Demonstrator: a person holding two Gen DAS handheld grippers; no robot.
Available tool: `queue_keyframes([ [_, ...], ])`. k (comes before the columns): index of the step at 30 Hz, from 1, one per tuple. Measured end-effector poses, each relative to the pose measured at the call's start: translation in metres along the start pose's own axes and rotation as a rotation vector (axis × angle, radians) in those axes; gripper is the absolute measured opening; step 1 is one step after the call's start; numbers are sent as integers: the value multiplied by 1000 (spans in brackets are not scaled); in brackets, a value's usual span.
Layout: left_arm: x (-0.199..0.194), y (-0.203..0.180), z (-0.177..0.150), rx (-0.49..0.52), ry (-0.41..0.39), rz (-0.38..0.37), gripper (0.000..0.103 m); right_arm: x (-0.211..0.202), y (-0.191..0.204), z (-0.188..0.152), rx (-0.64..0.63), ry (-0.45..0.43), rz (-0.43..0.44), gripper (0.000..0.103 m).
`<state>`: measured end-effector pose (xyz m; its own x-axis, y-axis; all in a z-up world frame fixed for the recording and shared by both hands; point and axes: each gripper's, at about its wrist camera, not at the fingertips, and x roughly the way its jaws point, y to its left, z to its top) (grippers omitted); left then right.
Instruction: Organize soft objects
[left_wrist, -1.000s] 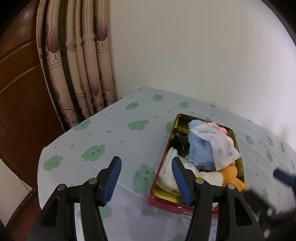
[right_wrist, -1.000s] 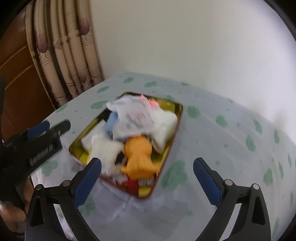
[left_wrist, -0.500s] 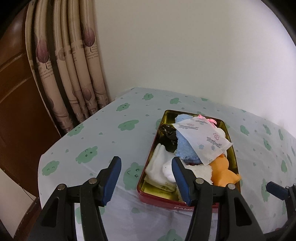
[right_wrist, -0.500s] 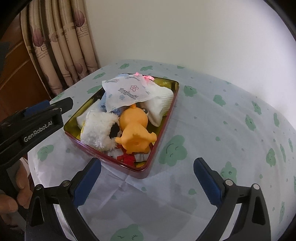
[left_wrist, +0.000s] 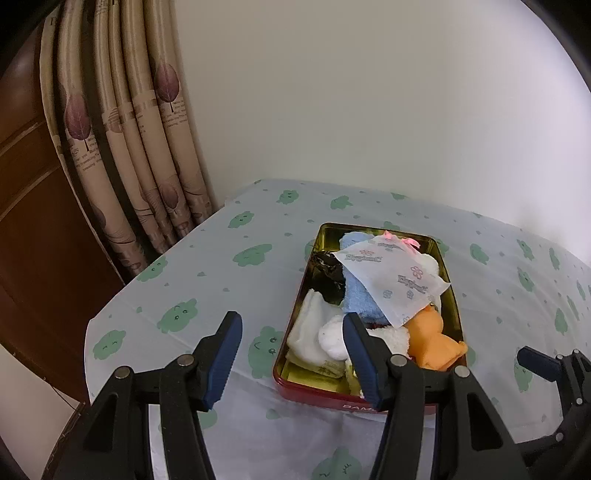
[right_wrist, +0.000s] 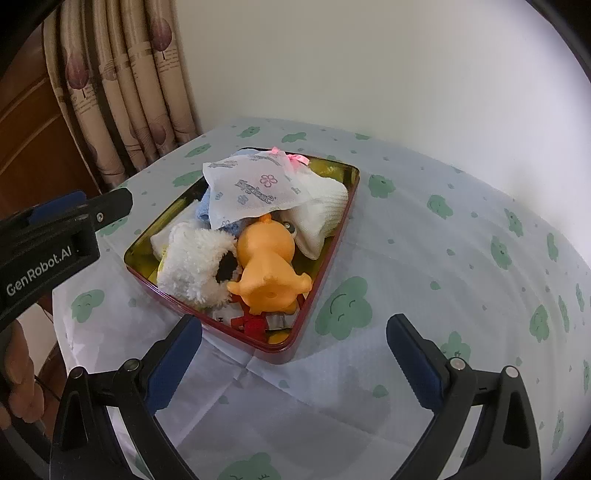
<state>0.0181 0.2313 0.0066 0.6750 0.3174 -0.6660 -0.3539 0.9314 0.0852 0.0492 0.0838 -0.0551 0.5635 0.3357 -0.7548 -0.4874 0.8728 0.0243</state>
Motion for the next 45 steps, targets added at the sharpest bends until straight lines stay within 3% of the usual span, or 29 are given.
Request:
queue_keyframes([
  [45,-3,2,5,-41,12,10,58,-1,22,7,-70,9,25,99],
])
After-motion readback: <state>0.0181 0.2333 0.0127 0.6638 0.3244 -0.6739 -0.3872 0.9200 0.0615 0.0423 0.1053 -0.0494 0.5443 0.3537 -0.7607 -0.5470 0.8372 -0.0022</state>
